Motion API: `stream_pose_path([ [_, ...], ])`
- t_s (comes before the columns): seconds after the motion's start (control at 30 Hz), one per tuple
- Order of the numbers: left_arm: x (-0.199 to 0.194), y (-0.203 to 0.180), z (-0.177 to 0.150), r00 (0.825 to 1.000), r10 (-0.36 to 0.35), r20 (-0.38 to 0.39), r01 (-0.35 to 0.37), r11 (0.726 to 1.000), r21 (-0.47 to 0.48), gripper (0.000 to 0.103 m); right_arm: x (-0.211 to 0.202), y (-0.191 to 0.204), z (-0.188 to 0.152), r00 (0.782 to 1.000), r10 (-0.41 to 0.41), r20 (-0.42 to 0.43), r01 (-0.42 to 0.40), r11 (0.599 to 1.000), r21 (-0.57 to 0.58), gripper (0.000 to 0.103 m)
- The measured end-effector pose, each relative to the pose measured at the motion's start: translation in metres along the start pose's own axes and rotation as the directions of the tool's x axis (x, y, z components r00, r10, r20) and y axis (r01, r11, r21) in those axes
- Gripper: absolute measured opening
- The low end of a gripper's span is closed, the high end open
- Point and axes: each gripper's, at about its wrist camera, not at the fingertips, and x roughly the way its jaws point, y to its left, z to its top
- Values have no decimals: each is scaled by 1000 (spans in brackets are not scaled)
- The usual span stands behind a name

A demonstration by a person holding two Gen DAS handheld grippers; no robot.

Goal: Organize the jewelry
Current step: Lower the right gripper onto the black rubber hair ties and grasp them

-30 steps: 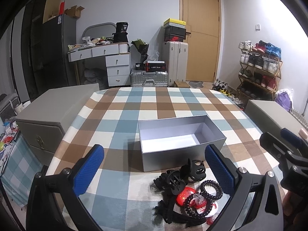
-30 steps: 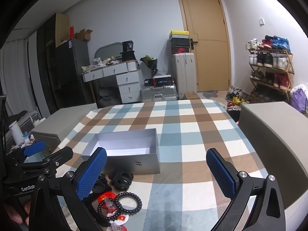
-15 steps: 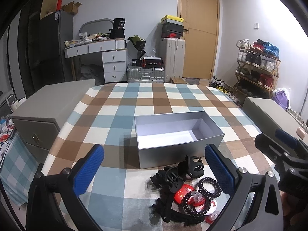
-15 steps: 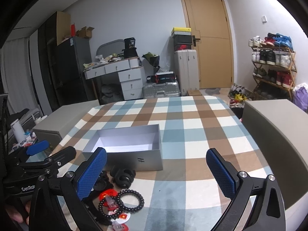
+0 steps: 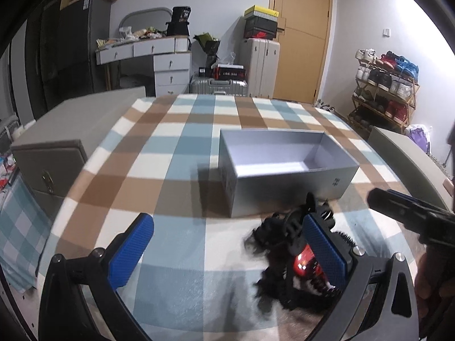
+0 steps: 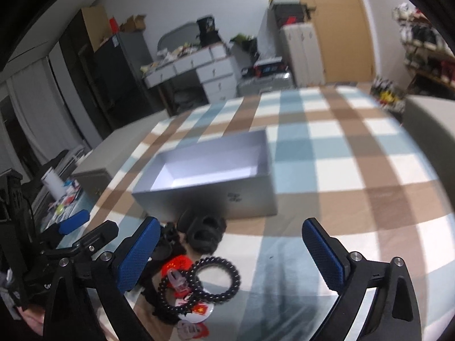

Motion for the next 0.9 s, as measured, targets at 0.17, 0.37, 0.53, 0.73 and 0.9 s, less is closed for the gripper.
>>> stream_pose_path([
  [0.17, 5, 10, -6, 999, -37, -38, 35, 999, -31, 102, 32, 2, 0, 993, 72, -97, -68, 997, 38, 89],
  [0.37, 8, 13, -10, 996, -67, -65, 65, 997, -37, 102, 52, 5, 2, 985, 85, -153, -77, 995, 56, 87],
  [0.53, 12, 13, -11, 993, -92, -78, 90, 995, -32, 102, 63, 5, 3, 976, 102, -192, -89, 993, 72, 73],
  [0.73, 15, 13, -7, 990, -105, -89, 104, 994, -21, 102, 66, 6, 3, 972, 128, -198, -114, 990, 80, 54],
  [0.9, 19, 10, -1, 985, -133, -108, 132, 991, -15, 102, 63, 8, 2, 974, 120, -192, -109, 992, 67, 54],
])
